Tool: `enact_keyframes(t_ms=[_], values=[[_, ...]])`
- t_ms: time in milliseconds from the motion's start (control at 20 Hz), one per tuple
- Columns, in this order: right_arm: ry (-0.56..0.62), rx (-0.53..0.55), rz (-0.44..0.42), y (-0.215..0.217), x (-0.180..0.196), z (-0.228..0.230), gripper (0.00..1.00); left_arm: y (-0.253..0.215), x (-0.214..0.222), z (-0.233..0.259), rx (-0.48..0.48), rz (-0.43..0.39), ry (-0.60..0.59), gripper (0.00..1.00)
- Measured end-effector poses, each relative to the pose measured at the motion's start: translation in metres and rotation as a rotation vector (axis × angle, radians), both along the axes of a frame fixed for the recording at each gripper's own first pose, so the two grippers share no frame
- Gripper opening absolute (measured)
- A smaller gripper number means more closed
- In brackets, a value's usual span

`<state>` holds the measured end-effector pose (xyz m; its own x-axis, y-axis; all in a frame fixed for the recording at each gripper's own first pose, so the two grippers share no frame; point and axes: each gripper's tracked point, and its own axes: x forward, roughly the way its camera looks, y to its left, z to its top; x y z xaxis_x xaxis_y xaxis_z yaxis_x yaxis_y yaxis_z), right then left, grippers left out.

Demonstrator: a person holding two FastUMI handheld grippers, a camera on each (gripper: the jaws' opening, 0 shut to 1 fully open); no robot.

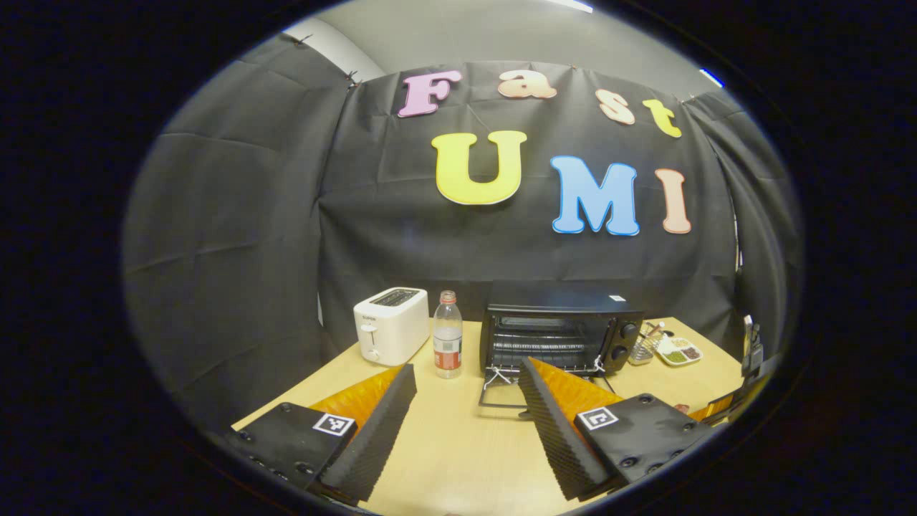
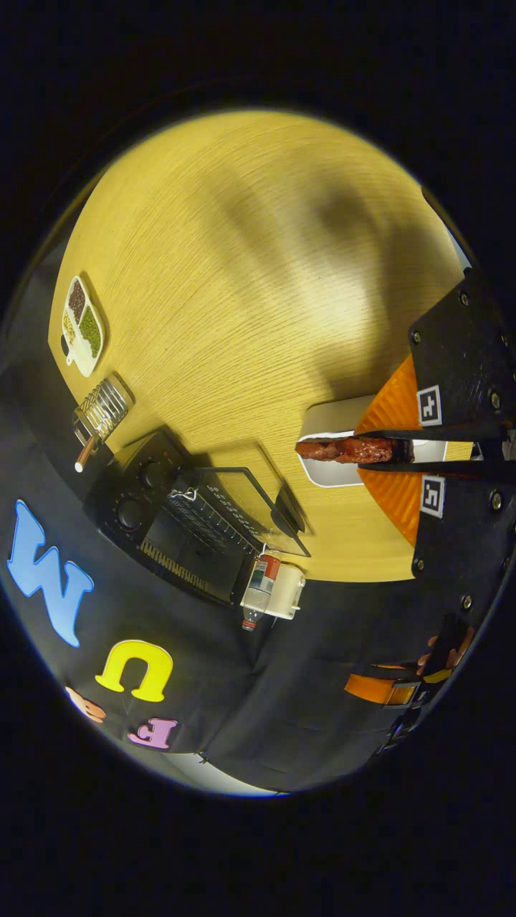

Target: Open the electric oven with the left hand, put the food in, and close the electric oven.

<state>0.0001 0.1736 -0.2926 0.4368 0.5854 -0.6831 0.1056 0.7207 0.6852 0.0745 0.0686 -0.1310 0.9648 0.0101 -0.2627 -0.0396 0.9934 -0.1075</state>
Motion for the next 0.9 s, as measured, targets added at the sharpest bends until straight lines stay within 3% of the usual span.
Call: enact_keyframes(t_ms=[100,550,900], values=[[-0.027,-0.019,0.019,0.002,0.004,0.01,0.11,-0.001,0.005,-0.001,-0.005,-0.012,-0.003,0.98],[-0.15,0.052,-0.05,0.025,0.064,0.066,0.11,-0.011,0.038,-0.008,-0.033,-0.075,-0.011,1.0],[-0.18,0.095,-0.09,0.065,0.121,0.071,0.11,0.01,0.063,-0.02,-0.034,-0.08,-0.004,1.0]])
